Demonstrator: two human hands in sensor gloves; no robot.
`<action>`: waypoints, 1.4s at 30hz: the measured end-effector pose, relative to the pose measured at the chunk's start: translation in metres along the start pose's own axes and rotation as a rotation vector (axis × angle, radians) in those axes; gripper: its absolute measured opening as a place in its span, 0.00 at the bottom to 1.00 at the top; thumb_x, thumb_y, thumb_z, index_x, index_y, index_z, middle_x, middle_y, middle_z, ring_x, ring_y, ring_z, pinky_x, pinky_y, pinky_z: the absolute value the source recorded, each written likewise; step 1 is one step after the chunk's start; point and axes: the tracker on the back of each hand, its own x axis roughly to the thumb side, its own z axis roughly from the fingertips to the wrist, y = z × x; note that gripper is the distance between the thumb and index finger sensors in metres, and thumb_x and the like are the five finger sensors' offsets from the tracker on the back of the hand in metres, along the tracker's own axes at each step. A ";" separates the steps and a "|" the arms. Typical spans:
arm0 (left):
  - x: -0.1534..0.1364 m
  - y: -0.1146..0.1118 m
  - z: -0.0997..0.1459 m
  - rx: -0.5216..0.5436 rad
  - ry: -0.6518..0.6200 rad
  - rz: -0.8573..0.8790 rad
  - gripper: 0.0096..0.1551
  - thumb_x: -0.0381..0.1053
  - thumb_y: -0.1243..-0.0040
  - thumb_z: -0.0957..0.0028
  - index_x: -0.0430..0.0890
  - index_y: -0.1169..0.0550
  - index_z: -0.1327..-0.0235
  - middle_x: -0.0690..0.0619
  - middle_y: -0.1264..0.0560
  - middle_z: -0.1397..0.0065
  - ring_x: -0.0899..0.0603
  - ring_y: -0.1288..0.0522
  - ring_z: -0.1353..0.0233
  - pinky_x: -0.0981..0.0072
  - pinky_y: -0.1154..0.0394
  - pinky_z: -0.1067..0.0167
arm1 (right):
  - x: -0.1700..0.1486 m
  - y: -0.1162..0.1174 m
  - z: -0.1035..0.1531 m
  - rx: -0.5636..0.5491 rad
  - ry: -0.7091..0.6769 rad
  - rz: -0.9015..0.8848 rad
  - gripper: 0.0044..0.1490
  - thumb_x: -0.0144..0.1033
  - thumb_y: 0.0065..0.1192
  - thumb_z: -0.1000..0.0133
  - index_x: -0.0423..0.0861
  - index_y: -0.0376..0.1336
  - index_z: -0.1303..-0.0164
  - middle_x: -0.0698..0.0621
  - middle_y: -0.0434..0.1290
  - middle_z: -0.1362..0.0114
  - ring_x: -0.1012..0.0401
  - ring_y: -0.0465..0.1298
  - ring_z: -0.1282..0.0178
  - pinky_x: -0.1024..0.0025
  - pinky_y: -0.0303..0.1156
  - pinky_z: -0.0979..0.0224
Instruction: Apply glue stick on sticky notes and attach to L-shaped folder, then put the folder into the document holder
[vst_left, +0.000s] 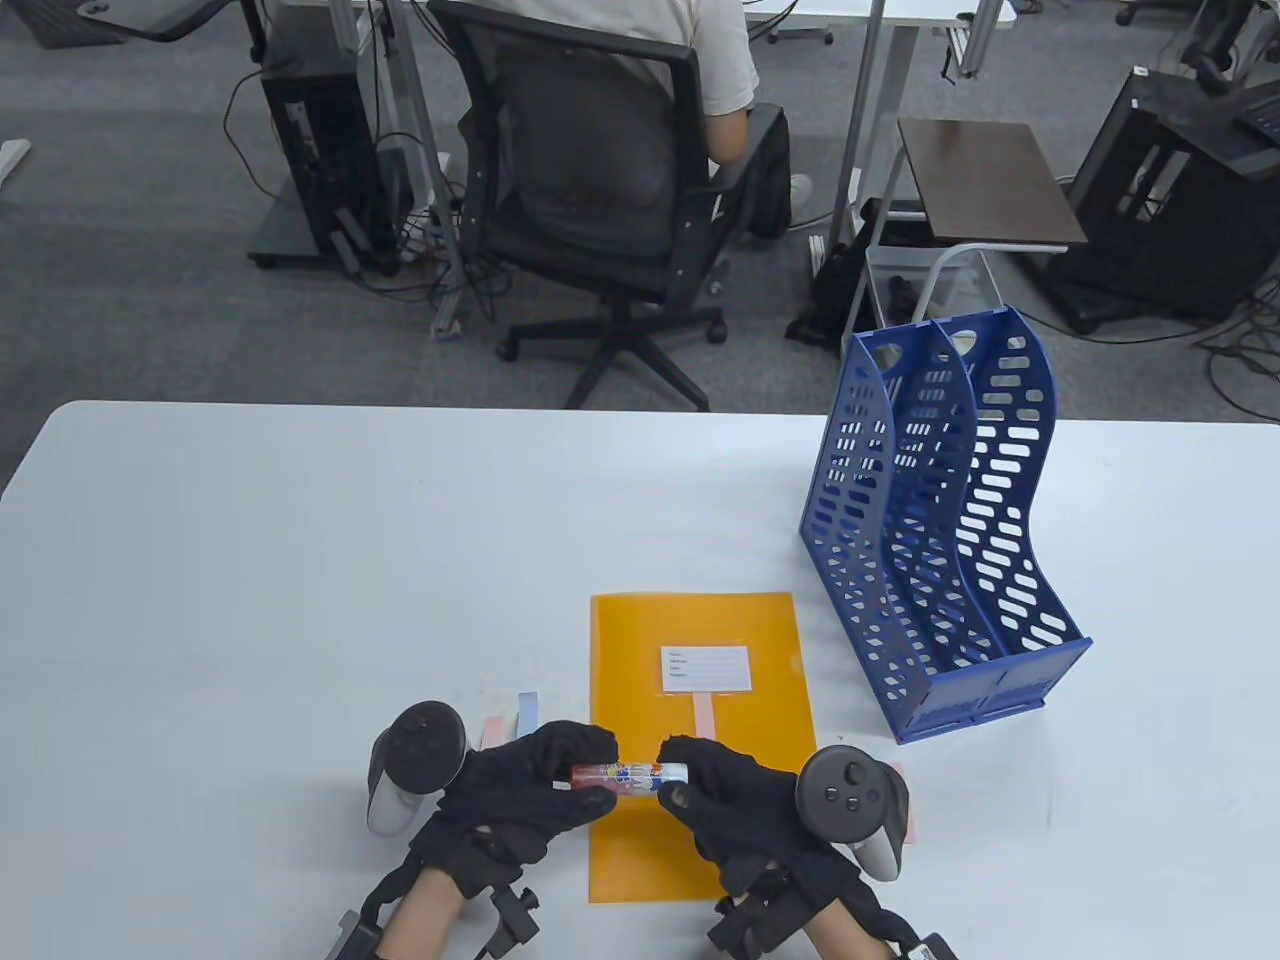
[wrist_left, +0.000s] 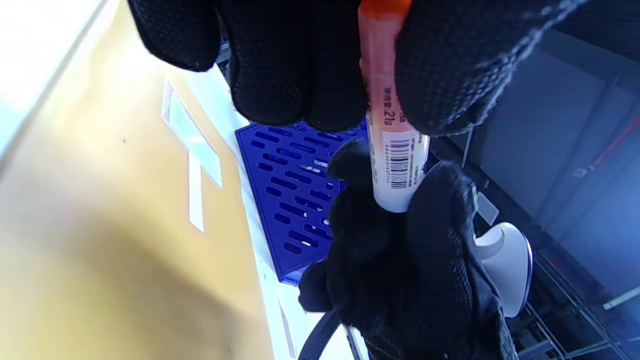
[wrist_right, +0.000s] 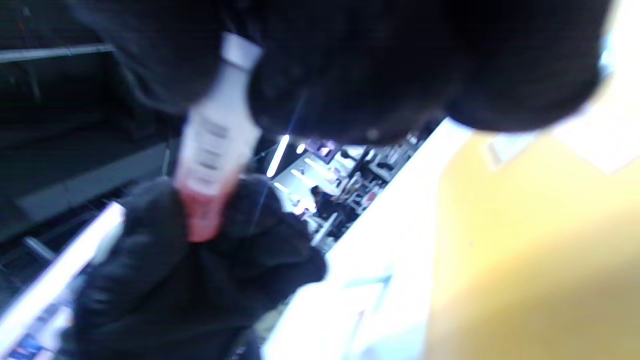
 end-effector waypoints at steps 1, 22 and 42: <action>0.001 -0.002 -0.001 -0.011 -0.006 0.003 0.32 0.57 0.26 0.52 0.55 0.27 0.36 0.53 0.19 0.36 0.42 0.22 0.32 0.36 0.31 0.30 | -0.002 0.000 0.002 -0.030 0.002 0.009 0.43 0.59 0.48 0.45 0.32 0.75 0.55 0.45 0.82 0.66 0.61 0.83 0.83 0.57 0.82 0.67; 0.006 -0.002 0.000 0.001 -0.017 0.002 0.31 0.55 0.25 0.52 0.56 0.27 0.36 0.50 0.20 0.38 0.41 0.23 0.34 0.34 0.33 0.30 | -0.007 0.001 -0.002 0.055 0.030 -0.137 0.41 0.52 0.62 0.47 0.30 0.68 0.40 0.42 0.79 0.54 0.60 0.81 0.79 0.56 0.81 0.64; 0.002 0.000 0.001 0.006 -0.003 0.032 0.31 0.54 0.25 0.52 0.56 0.27 0.36 0.51 0.20 0.37 0.41 0.23 0.33 0.34 0.33 0.29 | 0.000 0.003 0.000 0.074 -0.012 -0.032 0.42 0.52 0.64 0.47 0.33 0.63 0.33 0.40 0.76 0.45 0.58 0.82 0.71 0.52 0.80 0.57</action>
